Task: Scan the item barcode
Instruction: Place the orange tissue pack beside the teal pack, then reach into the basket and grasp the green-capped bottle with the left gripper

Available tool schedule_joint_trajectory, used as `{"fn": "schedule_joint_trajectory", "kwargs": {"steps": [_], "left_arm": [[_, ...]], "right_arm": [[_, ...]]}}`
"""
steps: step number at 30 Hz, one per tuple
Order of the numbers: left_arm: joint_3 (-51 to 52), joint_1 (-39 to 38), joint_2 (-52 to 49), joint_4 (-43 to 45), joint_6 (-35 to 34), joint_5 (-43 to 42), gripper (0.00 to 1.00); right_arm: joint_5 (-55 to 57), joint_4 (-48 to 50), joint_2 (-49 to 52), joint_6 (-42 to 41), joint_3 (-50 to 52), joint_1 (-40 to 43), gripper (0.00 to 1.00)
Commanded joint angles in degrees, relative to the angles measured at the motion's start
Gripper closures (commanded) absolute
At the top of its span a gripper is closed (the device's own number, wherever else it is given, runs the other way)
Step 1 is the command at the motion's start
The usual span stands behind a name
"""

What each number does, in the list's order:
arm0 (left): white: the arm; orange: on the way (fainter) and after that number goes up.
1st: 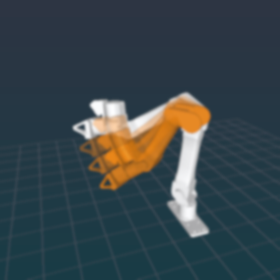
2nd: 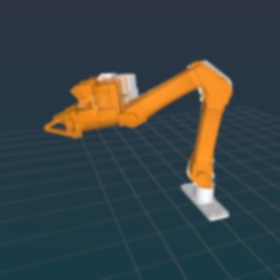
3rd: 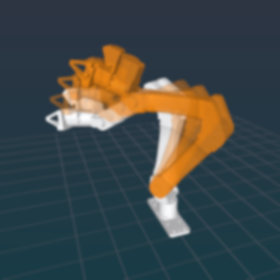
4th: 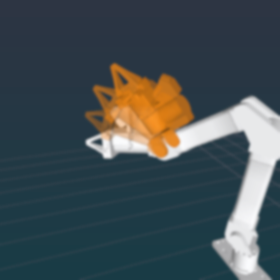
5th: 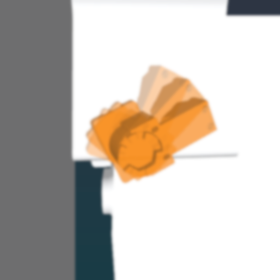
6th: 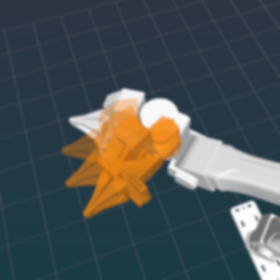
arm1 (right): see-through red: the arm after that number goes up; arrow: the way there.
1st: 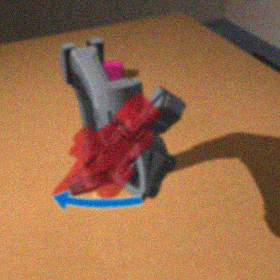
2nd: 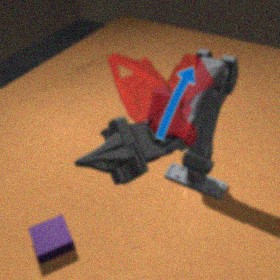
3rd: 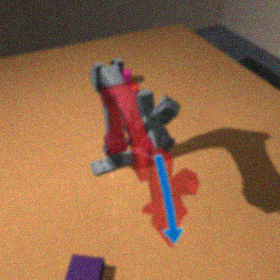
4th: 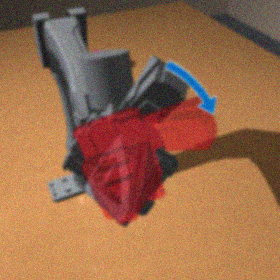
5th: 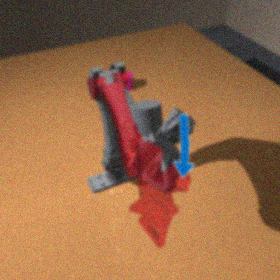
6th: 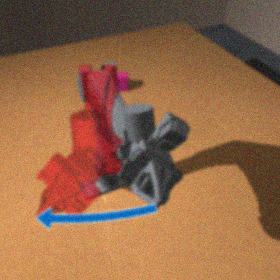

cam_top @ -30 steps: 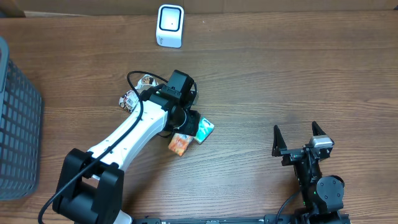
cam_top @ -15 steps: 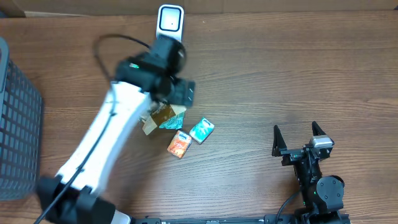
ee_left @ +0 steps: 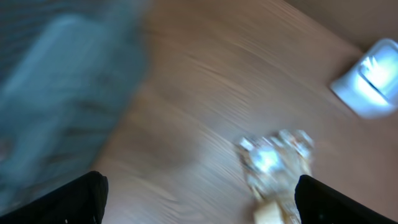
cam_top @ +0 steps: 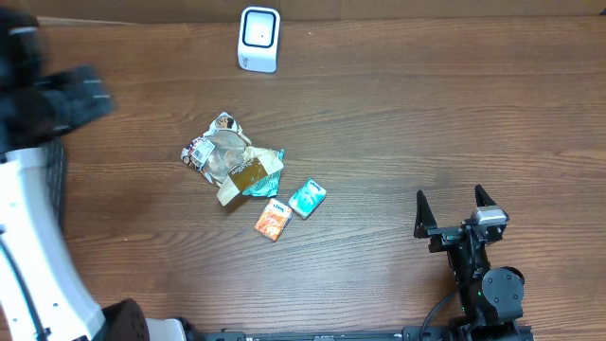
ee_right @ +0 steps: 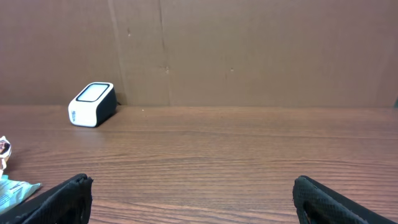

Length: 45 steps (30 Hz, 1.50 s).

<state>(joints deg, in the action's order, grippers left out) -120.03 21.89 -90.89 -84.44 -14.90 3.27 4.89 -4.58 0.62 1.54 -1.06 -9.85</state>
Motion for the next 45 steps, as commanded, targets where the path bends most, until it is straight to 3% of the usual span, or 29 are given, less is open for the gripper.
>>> {"fn": "schedule_joint_trajectory", "kwargs": {"steps": [1, 7, 12, 17, 21, 29, 45], "left_arm": [[-1.1, 10.7, 0.7, -0.3, -4.5, 0.5, 0.05], [0.5, 28.0, 0.1, 1.7, -12.1, 2.8, 0.06], [7.0, 32.3, -0.6, 4.7, -13.6, 3.4, 0.0], [18.4, 34.9, -1.0, 8.0, -13.4, 8.5, 0.0], [25.9, 37.8, -1.0, 13.2, -9.6, 8.9, 0.0], [31.7, 39.4, -4.1, 24.6, 5.9, 10.1, 0.0], [31.7, 48.6, -15.0, 28.5, 3.9, 11.7, 0.0]], "right_arm": [[0.2, 0.3, -0.5, 0.3, 0.6, -0.3, 0.0], [0.2, 0.3, -0.5, 0.3, 0.6, -0.3, 0.0], [0.2, 0.3, -0.5, 0.3, 0.6, -0.3, 0.0], [0.2, 0.3, -0.5, 0.2, 0.6, -0.3, 0.0], [0.2, 0.3, -0.5, 0.3, 0.6, -0.3, 0.0], [0.2, 0.3, -0.5, 0.3, 0.6, -0.3, 0.0], [0.2, 0.3, -0.5, 0.2, 0.6, -0.3, 0.0]]}}
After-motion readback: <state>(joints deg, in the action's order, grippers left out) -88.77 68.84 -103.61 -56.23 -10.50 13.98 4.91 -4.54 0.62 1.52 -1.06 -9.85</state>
